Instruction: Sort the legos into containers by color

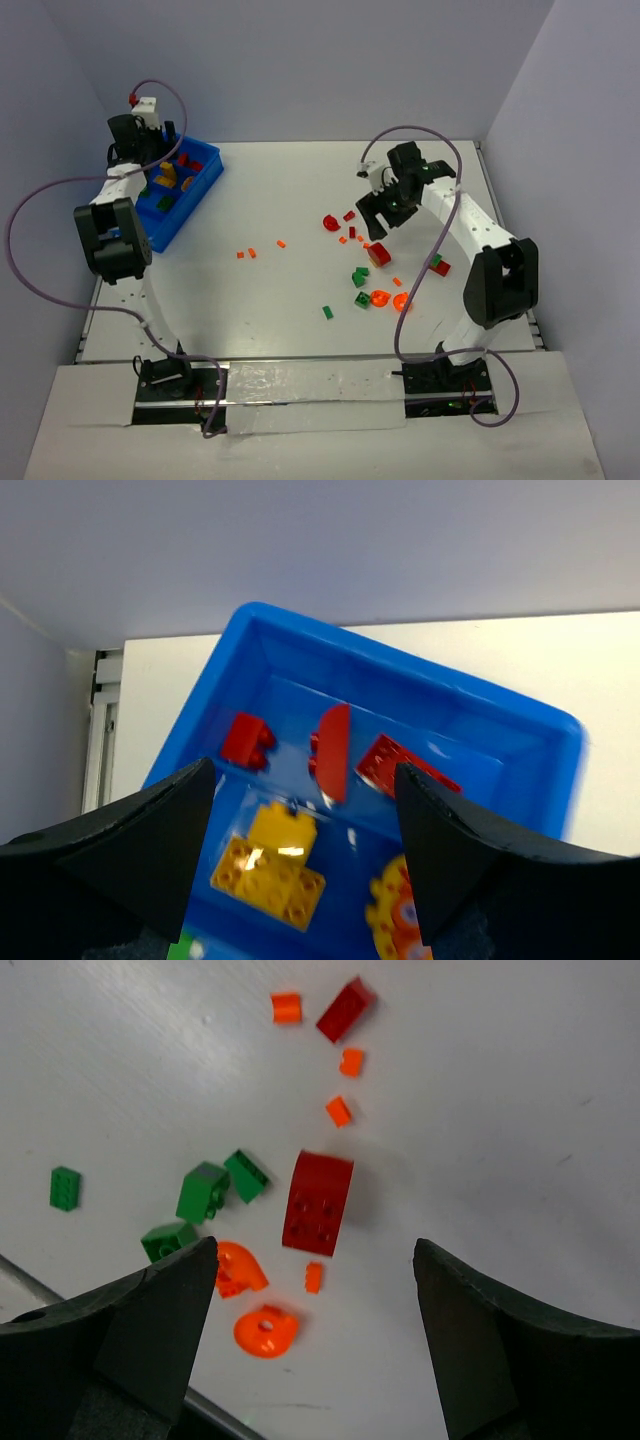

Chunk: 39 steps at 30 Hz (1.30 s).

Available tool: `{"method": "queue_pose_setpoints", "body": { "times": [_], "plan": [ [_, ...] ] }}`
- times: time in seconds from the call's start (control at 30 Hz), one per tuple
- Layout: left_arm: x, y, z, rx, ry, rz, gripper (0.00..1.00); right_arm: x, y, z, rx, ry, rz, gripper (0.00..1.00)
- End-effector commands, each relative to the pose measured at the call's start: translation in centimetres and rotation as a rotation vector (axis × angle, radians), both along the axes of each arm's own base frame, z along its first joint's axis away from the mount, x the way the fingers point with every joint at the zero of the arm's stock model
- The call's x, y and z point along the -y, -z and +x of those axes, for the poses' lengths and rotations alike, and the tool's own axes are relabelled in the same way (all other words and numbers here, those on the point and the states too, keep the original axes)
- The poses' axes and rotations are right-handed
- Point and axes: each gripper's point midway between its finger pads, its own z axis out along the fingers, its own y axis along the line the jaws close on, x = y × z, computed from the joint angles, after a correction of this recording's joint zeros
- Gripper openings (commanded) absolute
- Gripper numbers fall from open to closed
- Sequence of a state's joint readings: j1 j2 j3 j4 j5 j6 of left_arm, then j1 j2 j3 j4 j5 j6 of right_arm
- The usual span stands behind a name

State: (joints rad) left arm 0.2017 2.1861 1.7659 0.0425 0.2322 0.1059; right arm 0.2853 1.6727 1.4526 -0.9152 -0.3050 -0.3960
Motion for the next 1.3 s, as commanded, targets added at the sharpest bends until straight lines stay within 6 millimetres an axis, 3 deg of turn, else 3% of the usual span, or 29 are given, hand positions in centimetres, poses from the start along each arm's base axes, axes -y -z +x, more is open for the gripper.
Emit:
{"method": "queue_pose_setpoints", "body": {
  "times": [0.0, 0.3, 0.67, 0.9, 1.03, 1.17, 1.27],
  "plan": [
    [2.3, -11.1, -2.0, 0.227, 0.071, 0.025, 0.82, 2.5, 0.4, -2.9, -0.051, 0.05, -0.118, 0.86],
    [4.3, -12.6, -5.4, 0.218, 0.082, -0.008, 0.85, 2.4, 3.4, -3.7, -0.174, 0.069, -0.158, 0.86],
    [4.2, -12.6, -7.3, 0.203, 0.039, -0.047, 0.86, -0.8, 4.3, -2.5, -0.178, 0.038, -0.146, 0.82],
    [4.8, -13.3, -7.5, 0.204, 0.052, -0.048, 0.86, 1.4, 6.8, -0.7, -0.156, 0.11, -0.313, 0.78],
    [4.6, -13.4, -7.8, 0.206, 0.044, -0.035, 0.86, 1.3, 7.3, -0.6, -0.163, 0.113, -0.315, 0.76],
    [4.5, -13.3, -7.9, 0.202, 0.04, -0.033, 0.86, 0.8, 7.8, -0.7, -0.19, 0.104, -0.306, 0.64],
    [4.6, -12.8, -7.9, 0.188, 0.041, -0.041, 0.86, 0.3, 7.8, -0.5, -0.197, 0.097, -0.283, 0.43]
  ]
}}
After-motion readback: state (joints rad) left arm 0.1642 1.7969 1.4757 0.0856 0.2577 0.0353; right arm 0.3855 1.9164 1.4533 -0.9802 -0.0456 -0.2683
